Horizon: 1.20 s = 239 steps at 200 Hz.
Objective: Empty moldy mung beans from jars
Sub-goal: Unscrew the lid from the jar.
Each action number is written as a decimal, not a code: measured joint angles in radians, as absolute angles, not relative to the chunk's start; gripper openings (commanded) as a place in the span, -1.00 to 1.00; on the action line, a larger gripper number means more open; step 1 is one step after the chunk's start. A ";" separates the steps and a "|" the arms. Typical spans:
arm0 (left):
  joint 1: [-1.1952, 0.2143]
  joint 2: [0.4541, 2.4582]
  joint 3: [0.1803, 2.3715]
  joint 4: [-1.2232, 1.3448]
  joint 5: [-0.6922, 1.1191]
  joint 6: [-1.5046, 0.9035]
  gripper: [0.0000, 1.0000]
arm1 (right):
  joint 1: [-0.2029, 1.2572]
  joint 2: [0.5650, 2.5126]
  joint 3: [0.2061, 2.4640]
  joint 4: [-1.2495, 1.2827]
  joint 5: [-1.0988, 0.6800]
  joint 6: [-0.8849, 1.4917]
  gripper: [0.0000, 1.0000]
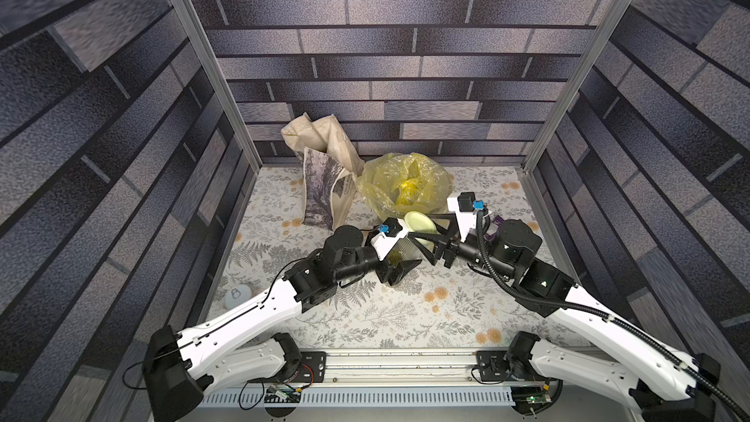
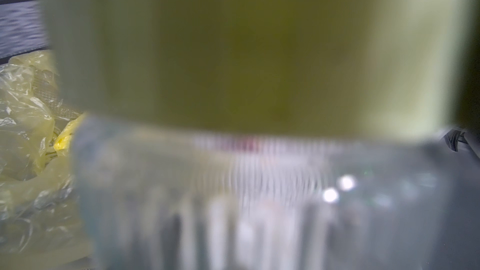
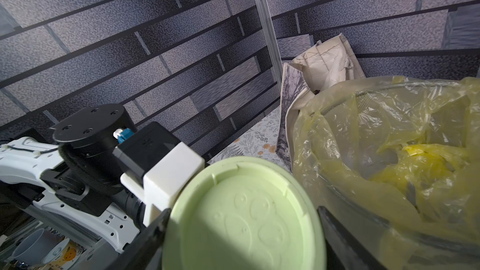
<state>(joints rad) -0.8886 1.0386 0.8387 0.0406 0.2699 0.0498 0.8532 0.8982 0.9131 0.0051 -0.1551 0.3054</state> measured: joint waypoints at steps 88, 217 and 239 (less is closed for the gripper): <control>-0.830 1.021 0.838 0.037 0.409 0.015 0.34 | 0.853 0.891 0.898 0.055 -0.228 0.290 0.29; -0.748 1.004 0.838 0.037 0.731 -0.026 0.35 | 0.846 0.881 0.879 0.135 -0.401 0.248 0.30; -0.746 1.002 0.838 0.033 0.738 -0.023 0.35 | 0.843 0.881 0.879 0.135 -0.414 0.245 0.32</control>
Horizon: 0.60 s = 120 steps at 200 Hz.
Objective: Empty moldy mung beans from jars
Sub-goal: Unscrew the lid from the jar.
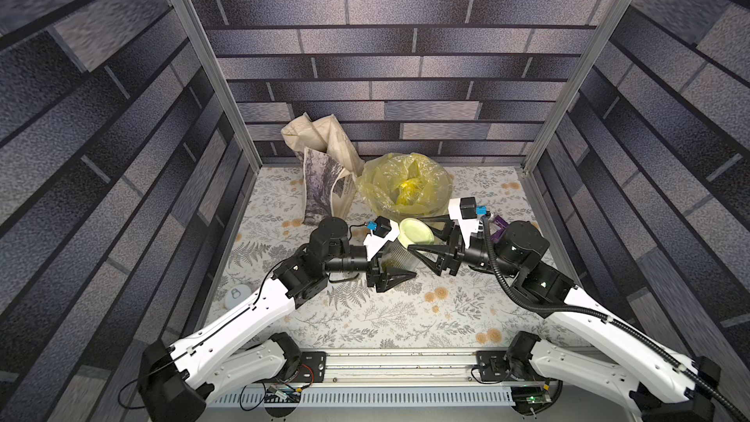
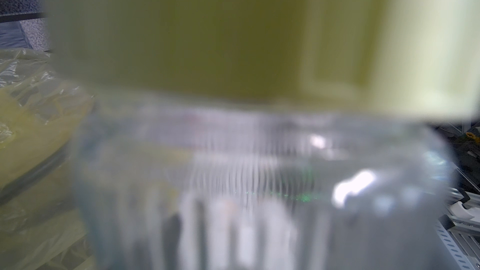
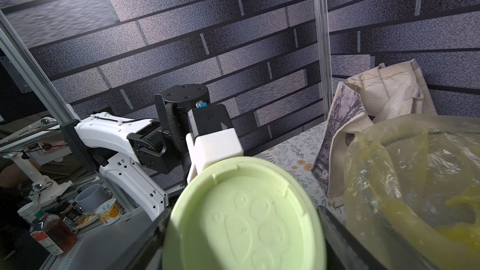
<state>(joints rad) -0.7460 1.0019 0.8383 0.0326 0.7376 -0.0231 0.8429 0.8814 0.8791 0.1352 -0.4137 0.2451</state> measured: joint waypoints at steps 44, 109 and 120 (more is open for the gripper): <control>-0.744 0.997 0.839 -0.006 0.737 0.002 0.35 | 0.817 0.888 0.894 0.084 -0.465 0.229 0.33; -0.736 0.990 0.839 -0.040 0.723 0.006 0.32 | 0.785 0.934 0.935 0.034 -0.535 0.224 0.76; -0.742 0.989 0.839 -0.041 0.712 0.012 0.32 | 0.784 0.934 0.935 0.033 -0.542 0.226 0.88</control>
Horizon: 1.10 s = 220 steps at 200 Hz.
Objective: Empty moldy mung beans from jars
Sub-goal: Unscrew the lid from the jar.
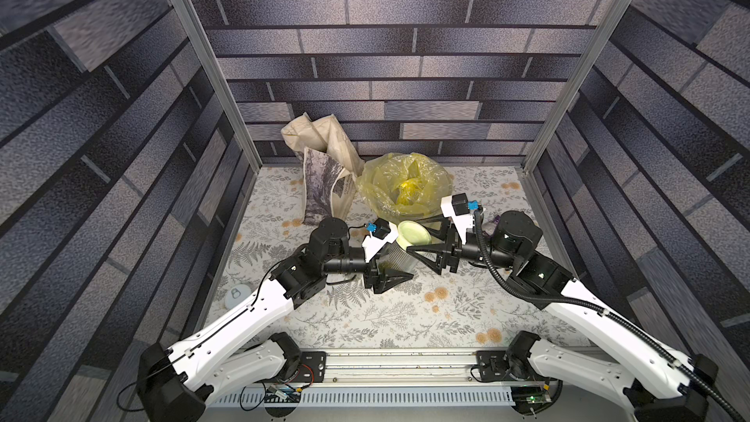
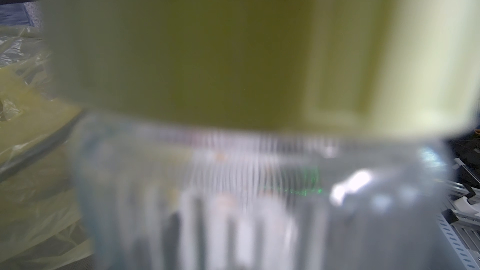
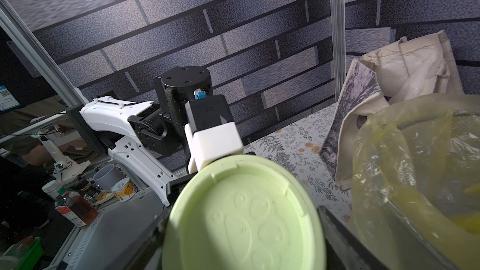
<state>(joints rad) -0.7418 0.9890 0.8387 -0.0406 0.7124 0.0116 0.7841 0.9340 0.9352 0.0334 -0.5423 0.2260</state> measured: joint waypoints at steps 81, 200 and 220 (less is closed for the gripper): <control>-0.809 0.956 0.848 -0.042 0.537 0.043 0.31 | 0.784 0.929 0.932 0.032 -0.516 0.273 1.00; -0.878 0.960 0.848 -0.046 0.261 0.088 0.30 | 0.785 0.905 0.849 0.145 -0.362 0.354 1.00; -0.883 0.965 0.848 -0.047 0.253 0.092 0.29 | 0.785 0.905 0.849 0.156 -0.354 0.364 1.00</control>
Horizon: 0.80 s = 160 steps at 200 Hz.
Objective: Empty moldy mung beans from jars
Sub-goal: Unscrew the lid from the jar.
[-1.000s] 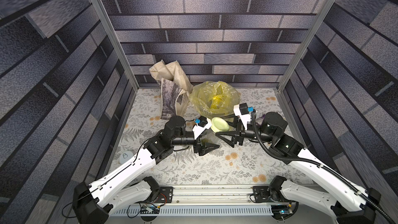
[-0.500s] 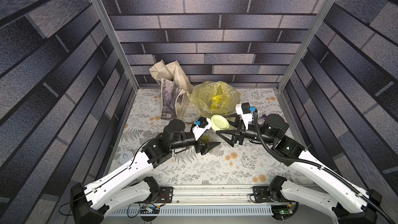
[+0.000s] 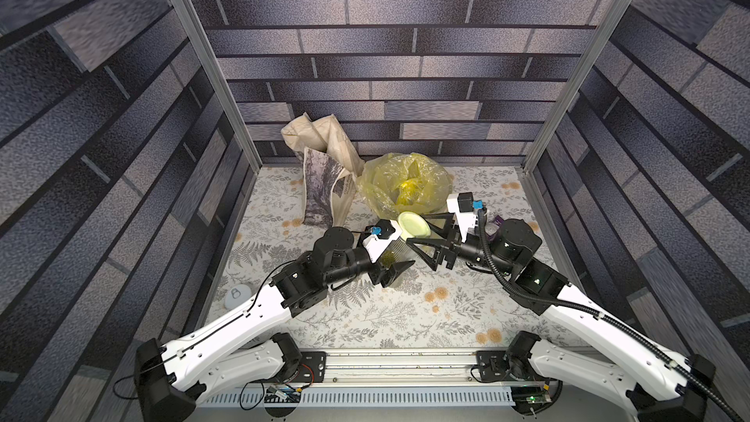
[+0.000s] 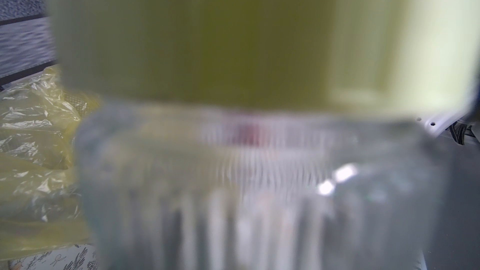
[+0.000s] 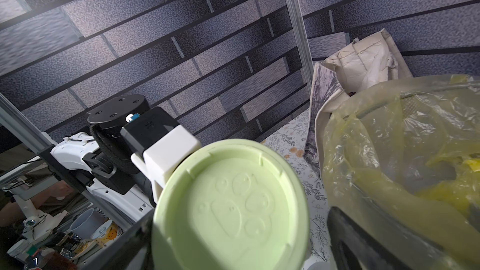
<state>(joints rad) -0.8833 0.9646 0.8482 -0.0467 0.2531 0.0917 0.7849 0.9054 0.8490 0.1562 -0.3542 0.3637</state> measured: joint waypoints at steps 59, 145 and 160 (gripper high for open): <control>-0.891 0.981 0.848 -0.050 0.237 0.098 0.29 | 0.785 0.933 0.849 0.186 -0.345 0.390 0.90; -0.890 0.984 0.848 -0.072 0.210 0.096 0.30 | 0.785 0.961 0.856 0.192 -0.374 0.401 0.41; -0.889 0.984 0.848 -0.069 0.205 0.093 0.30 | 0.785 0.970 0.863 0.192 -0.391 0.400 0.33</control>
<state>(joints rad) -0.8890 0.9836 0.8482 -0.0689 0.2050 0.0929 0.7849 0.9703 0.8635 0.1917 -0.3912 0.4000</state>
